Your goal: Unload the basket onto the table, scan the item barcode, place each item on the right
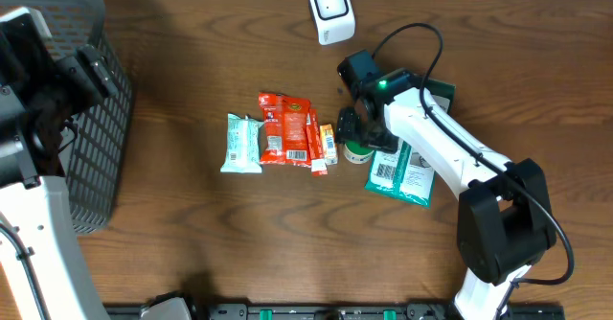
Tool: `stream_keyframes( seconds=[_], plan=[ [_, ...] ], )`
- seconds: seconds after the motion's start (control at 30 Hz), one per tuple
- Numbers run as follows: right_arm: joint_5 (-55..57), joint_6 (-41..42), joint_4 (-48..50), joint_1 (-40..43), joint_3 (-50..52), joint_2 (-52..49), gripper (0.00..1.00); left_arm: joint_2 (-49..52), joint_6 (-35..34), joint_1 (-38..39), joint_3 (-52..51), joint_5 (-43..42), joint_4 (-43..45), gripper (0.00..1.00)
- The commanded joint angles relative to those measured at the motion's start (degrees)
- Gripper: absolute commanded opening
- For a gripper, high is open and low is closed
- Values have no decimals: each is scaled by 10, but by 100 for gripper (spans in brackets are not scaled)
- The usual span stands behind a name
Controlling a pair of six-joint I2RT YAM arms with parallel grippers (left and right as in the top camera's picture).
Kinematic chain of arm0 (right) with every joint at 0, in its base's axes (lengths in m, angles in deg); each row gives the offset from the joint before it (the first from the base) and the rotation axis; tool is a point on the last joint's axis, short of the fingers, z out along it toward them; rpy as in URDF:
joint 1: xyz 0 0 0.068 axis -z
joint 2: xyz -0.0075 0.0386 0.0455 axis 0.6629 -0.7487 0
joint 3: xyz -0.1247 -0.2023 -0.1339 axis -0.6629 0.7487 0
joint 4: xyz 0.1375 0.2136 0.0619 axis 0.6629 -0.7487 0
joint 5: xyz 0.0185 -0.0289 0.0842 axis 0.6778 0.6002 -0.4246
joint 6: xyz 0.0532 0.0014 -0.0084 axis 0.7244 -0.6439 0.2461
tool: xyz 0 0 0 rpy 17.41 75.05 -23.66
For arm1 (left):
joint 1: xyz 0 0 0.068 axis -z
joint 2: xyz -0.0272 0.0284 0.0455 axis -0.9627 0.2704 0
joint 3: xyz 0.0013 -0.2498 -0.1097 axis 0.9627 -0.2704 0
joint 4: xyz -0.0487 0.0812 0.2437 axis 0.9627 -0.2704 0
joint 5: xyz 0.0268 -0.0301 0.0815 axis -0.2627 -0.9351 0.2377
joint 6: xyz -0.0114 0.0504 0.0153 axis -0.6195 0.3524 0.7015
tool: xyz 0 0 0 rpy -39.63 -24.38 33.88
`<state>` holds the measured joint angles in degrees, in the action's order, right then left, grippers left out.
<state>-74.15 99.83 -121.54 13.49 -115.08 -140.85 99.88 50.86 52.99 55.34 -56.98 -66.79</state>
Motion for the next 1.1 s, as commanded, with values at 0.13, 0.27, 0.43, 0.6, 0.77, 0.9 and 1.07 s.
stream_keyframes(
  seconds=[0.13, 0.27, 0.43, 0.6, 0.77, 0.9, 1.07],
  plan=[
    [12, -31, 1, 2, 3, -4, 59, 3, 8, -1, 8, -3, 0, 87],
    [15, -82, 1, 2, 3, -4, 59, 3, 8, -1, 8, -3, 0, 87],
    [46, -165, 1, 2, 3, -4, 60, 3, 8, -1, 8, -3, 0, 87],
    [90, -252, 2, 2, 3, -4, 61, 3, 8, -1, 8, -3, 0, 87],
    [91, -301, 15, 2, 3, -4, 62, 3, 8, -1, 8, -3, 0, 87],
    [89, -304, 26, 2, 3, -4, 63, 3, 8, -1, 8, -3, 0, 87],
    [74, -304, 37, 2, 3, -4, 65, 3, 8, -1, 8, -3, 0, 87]
  ],
)
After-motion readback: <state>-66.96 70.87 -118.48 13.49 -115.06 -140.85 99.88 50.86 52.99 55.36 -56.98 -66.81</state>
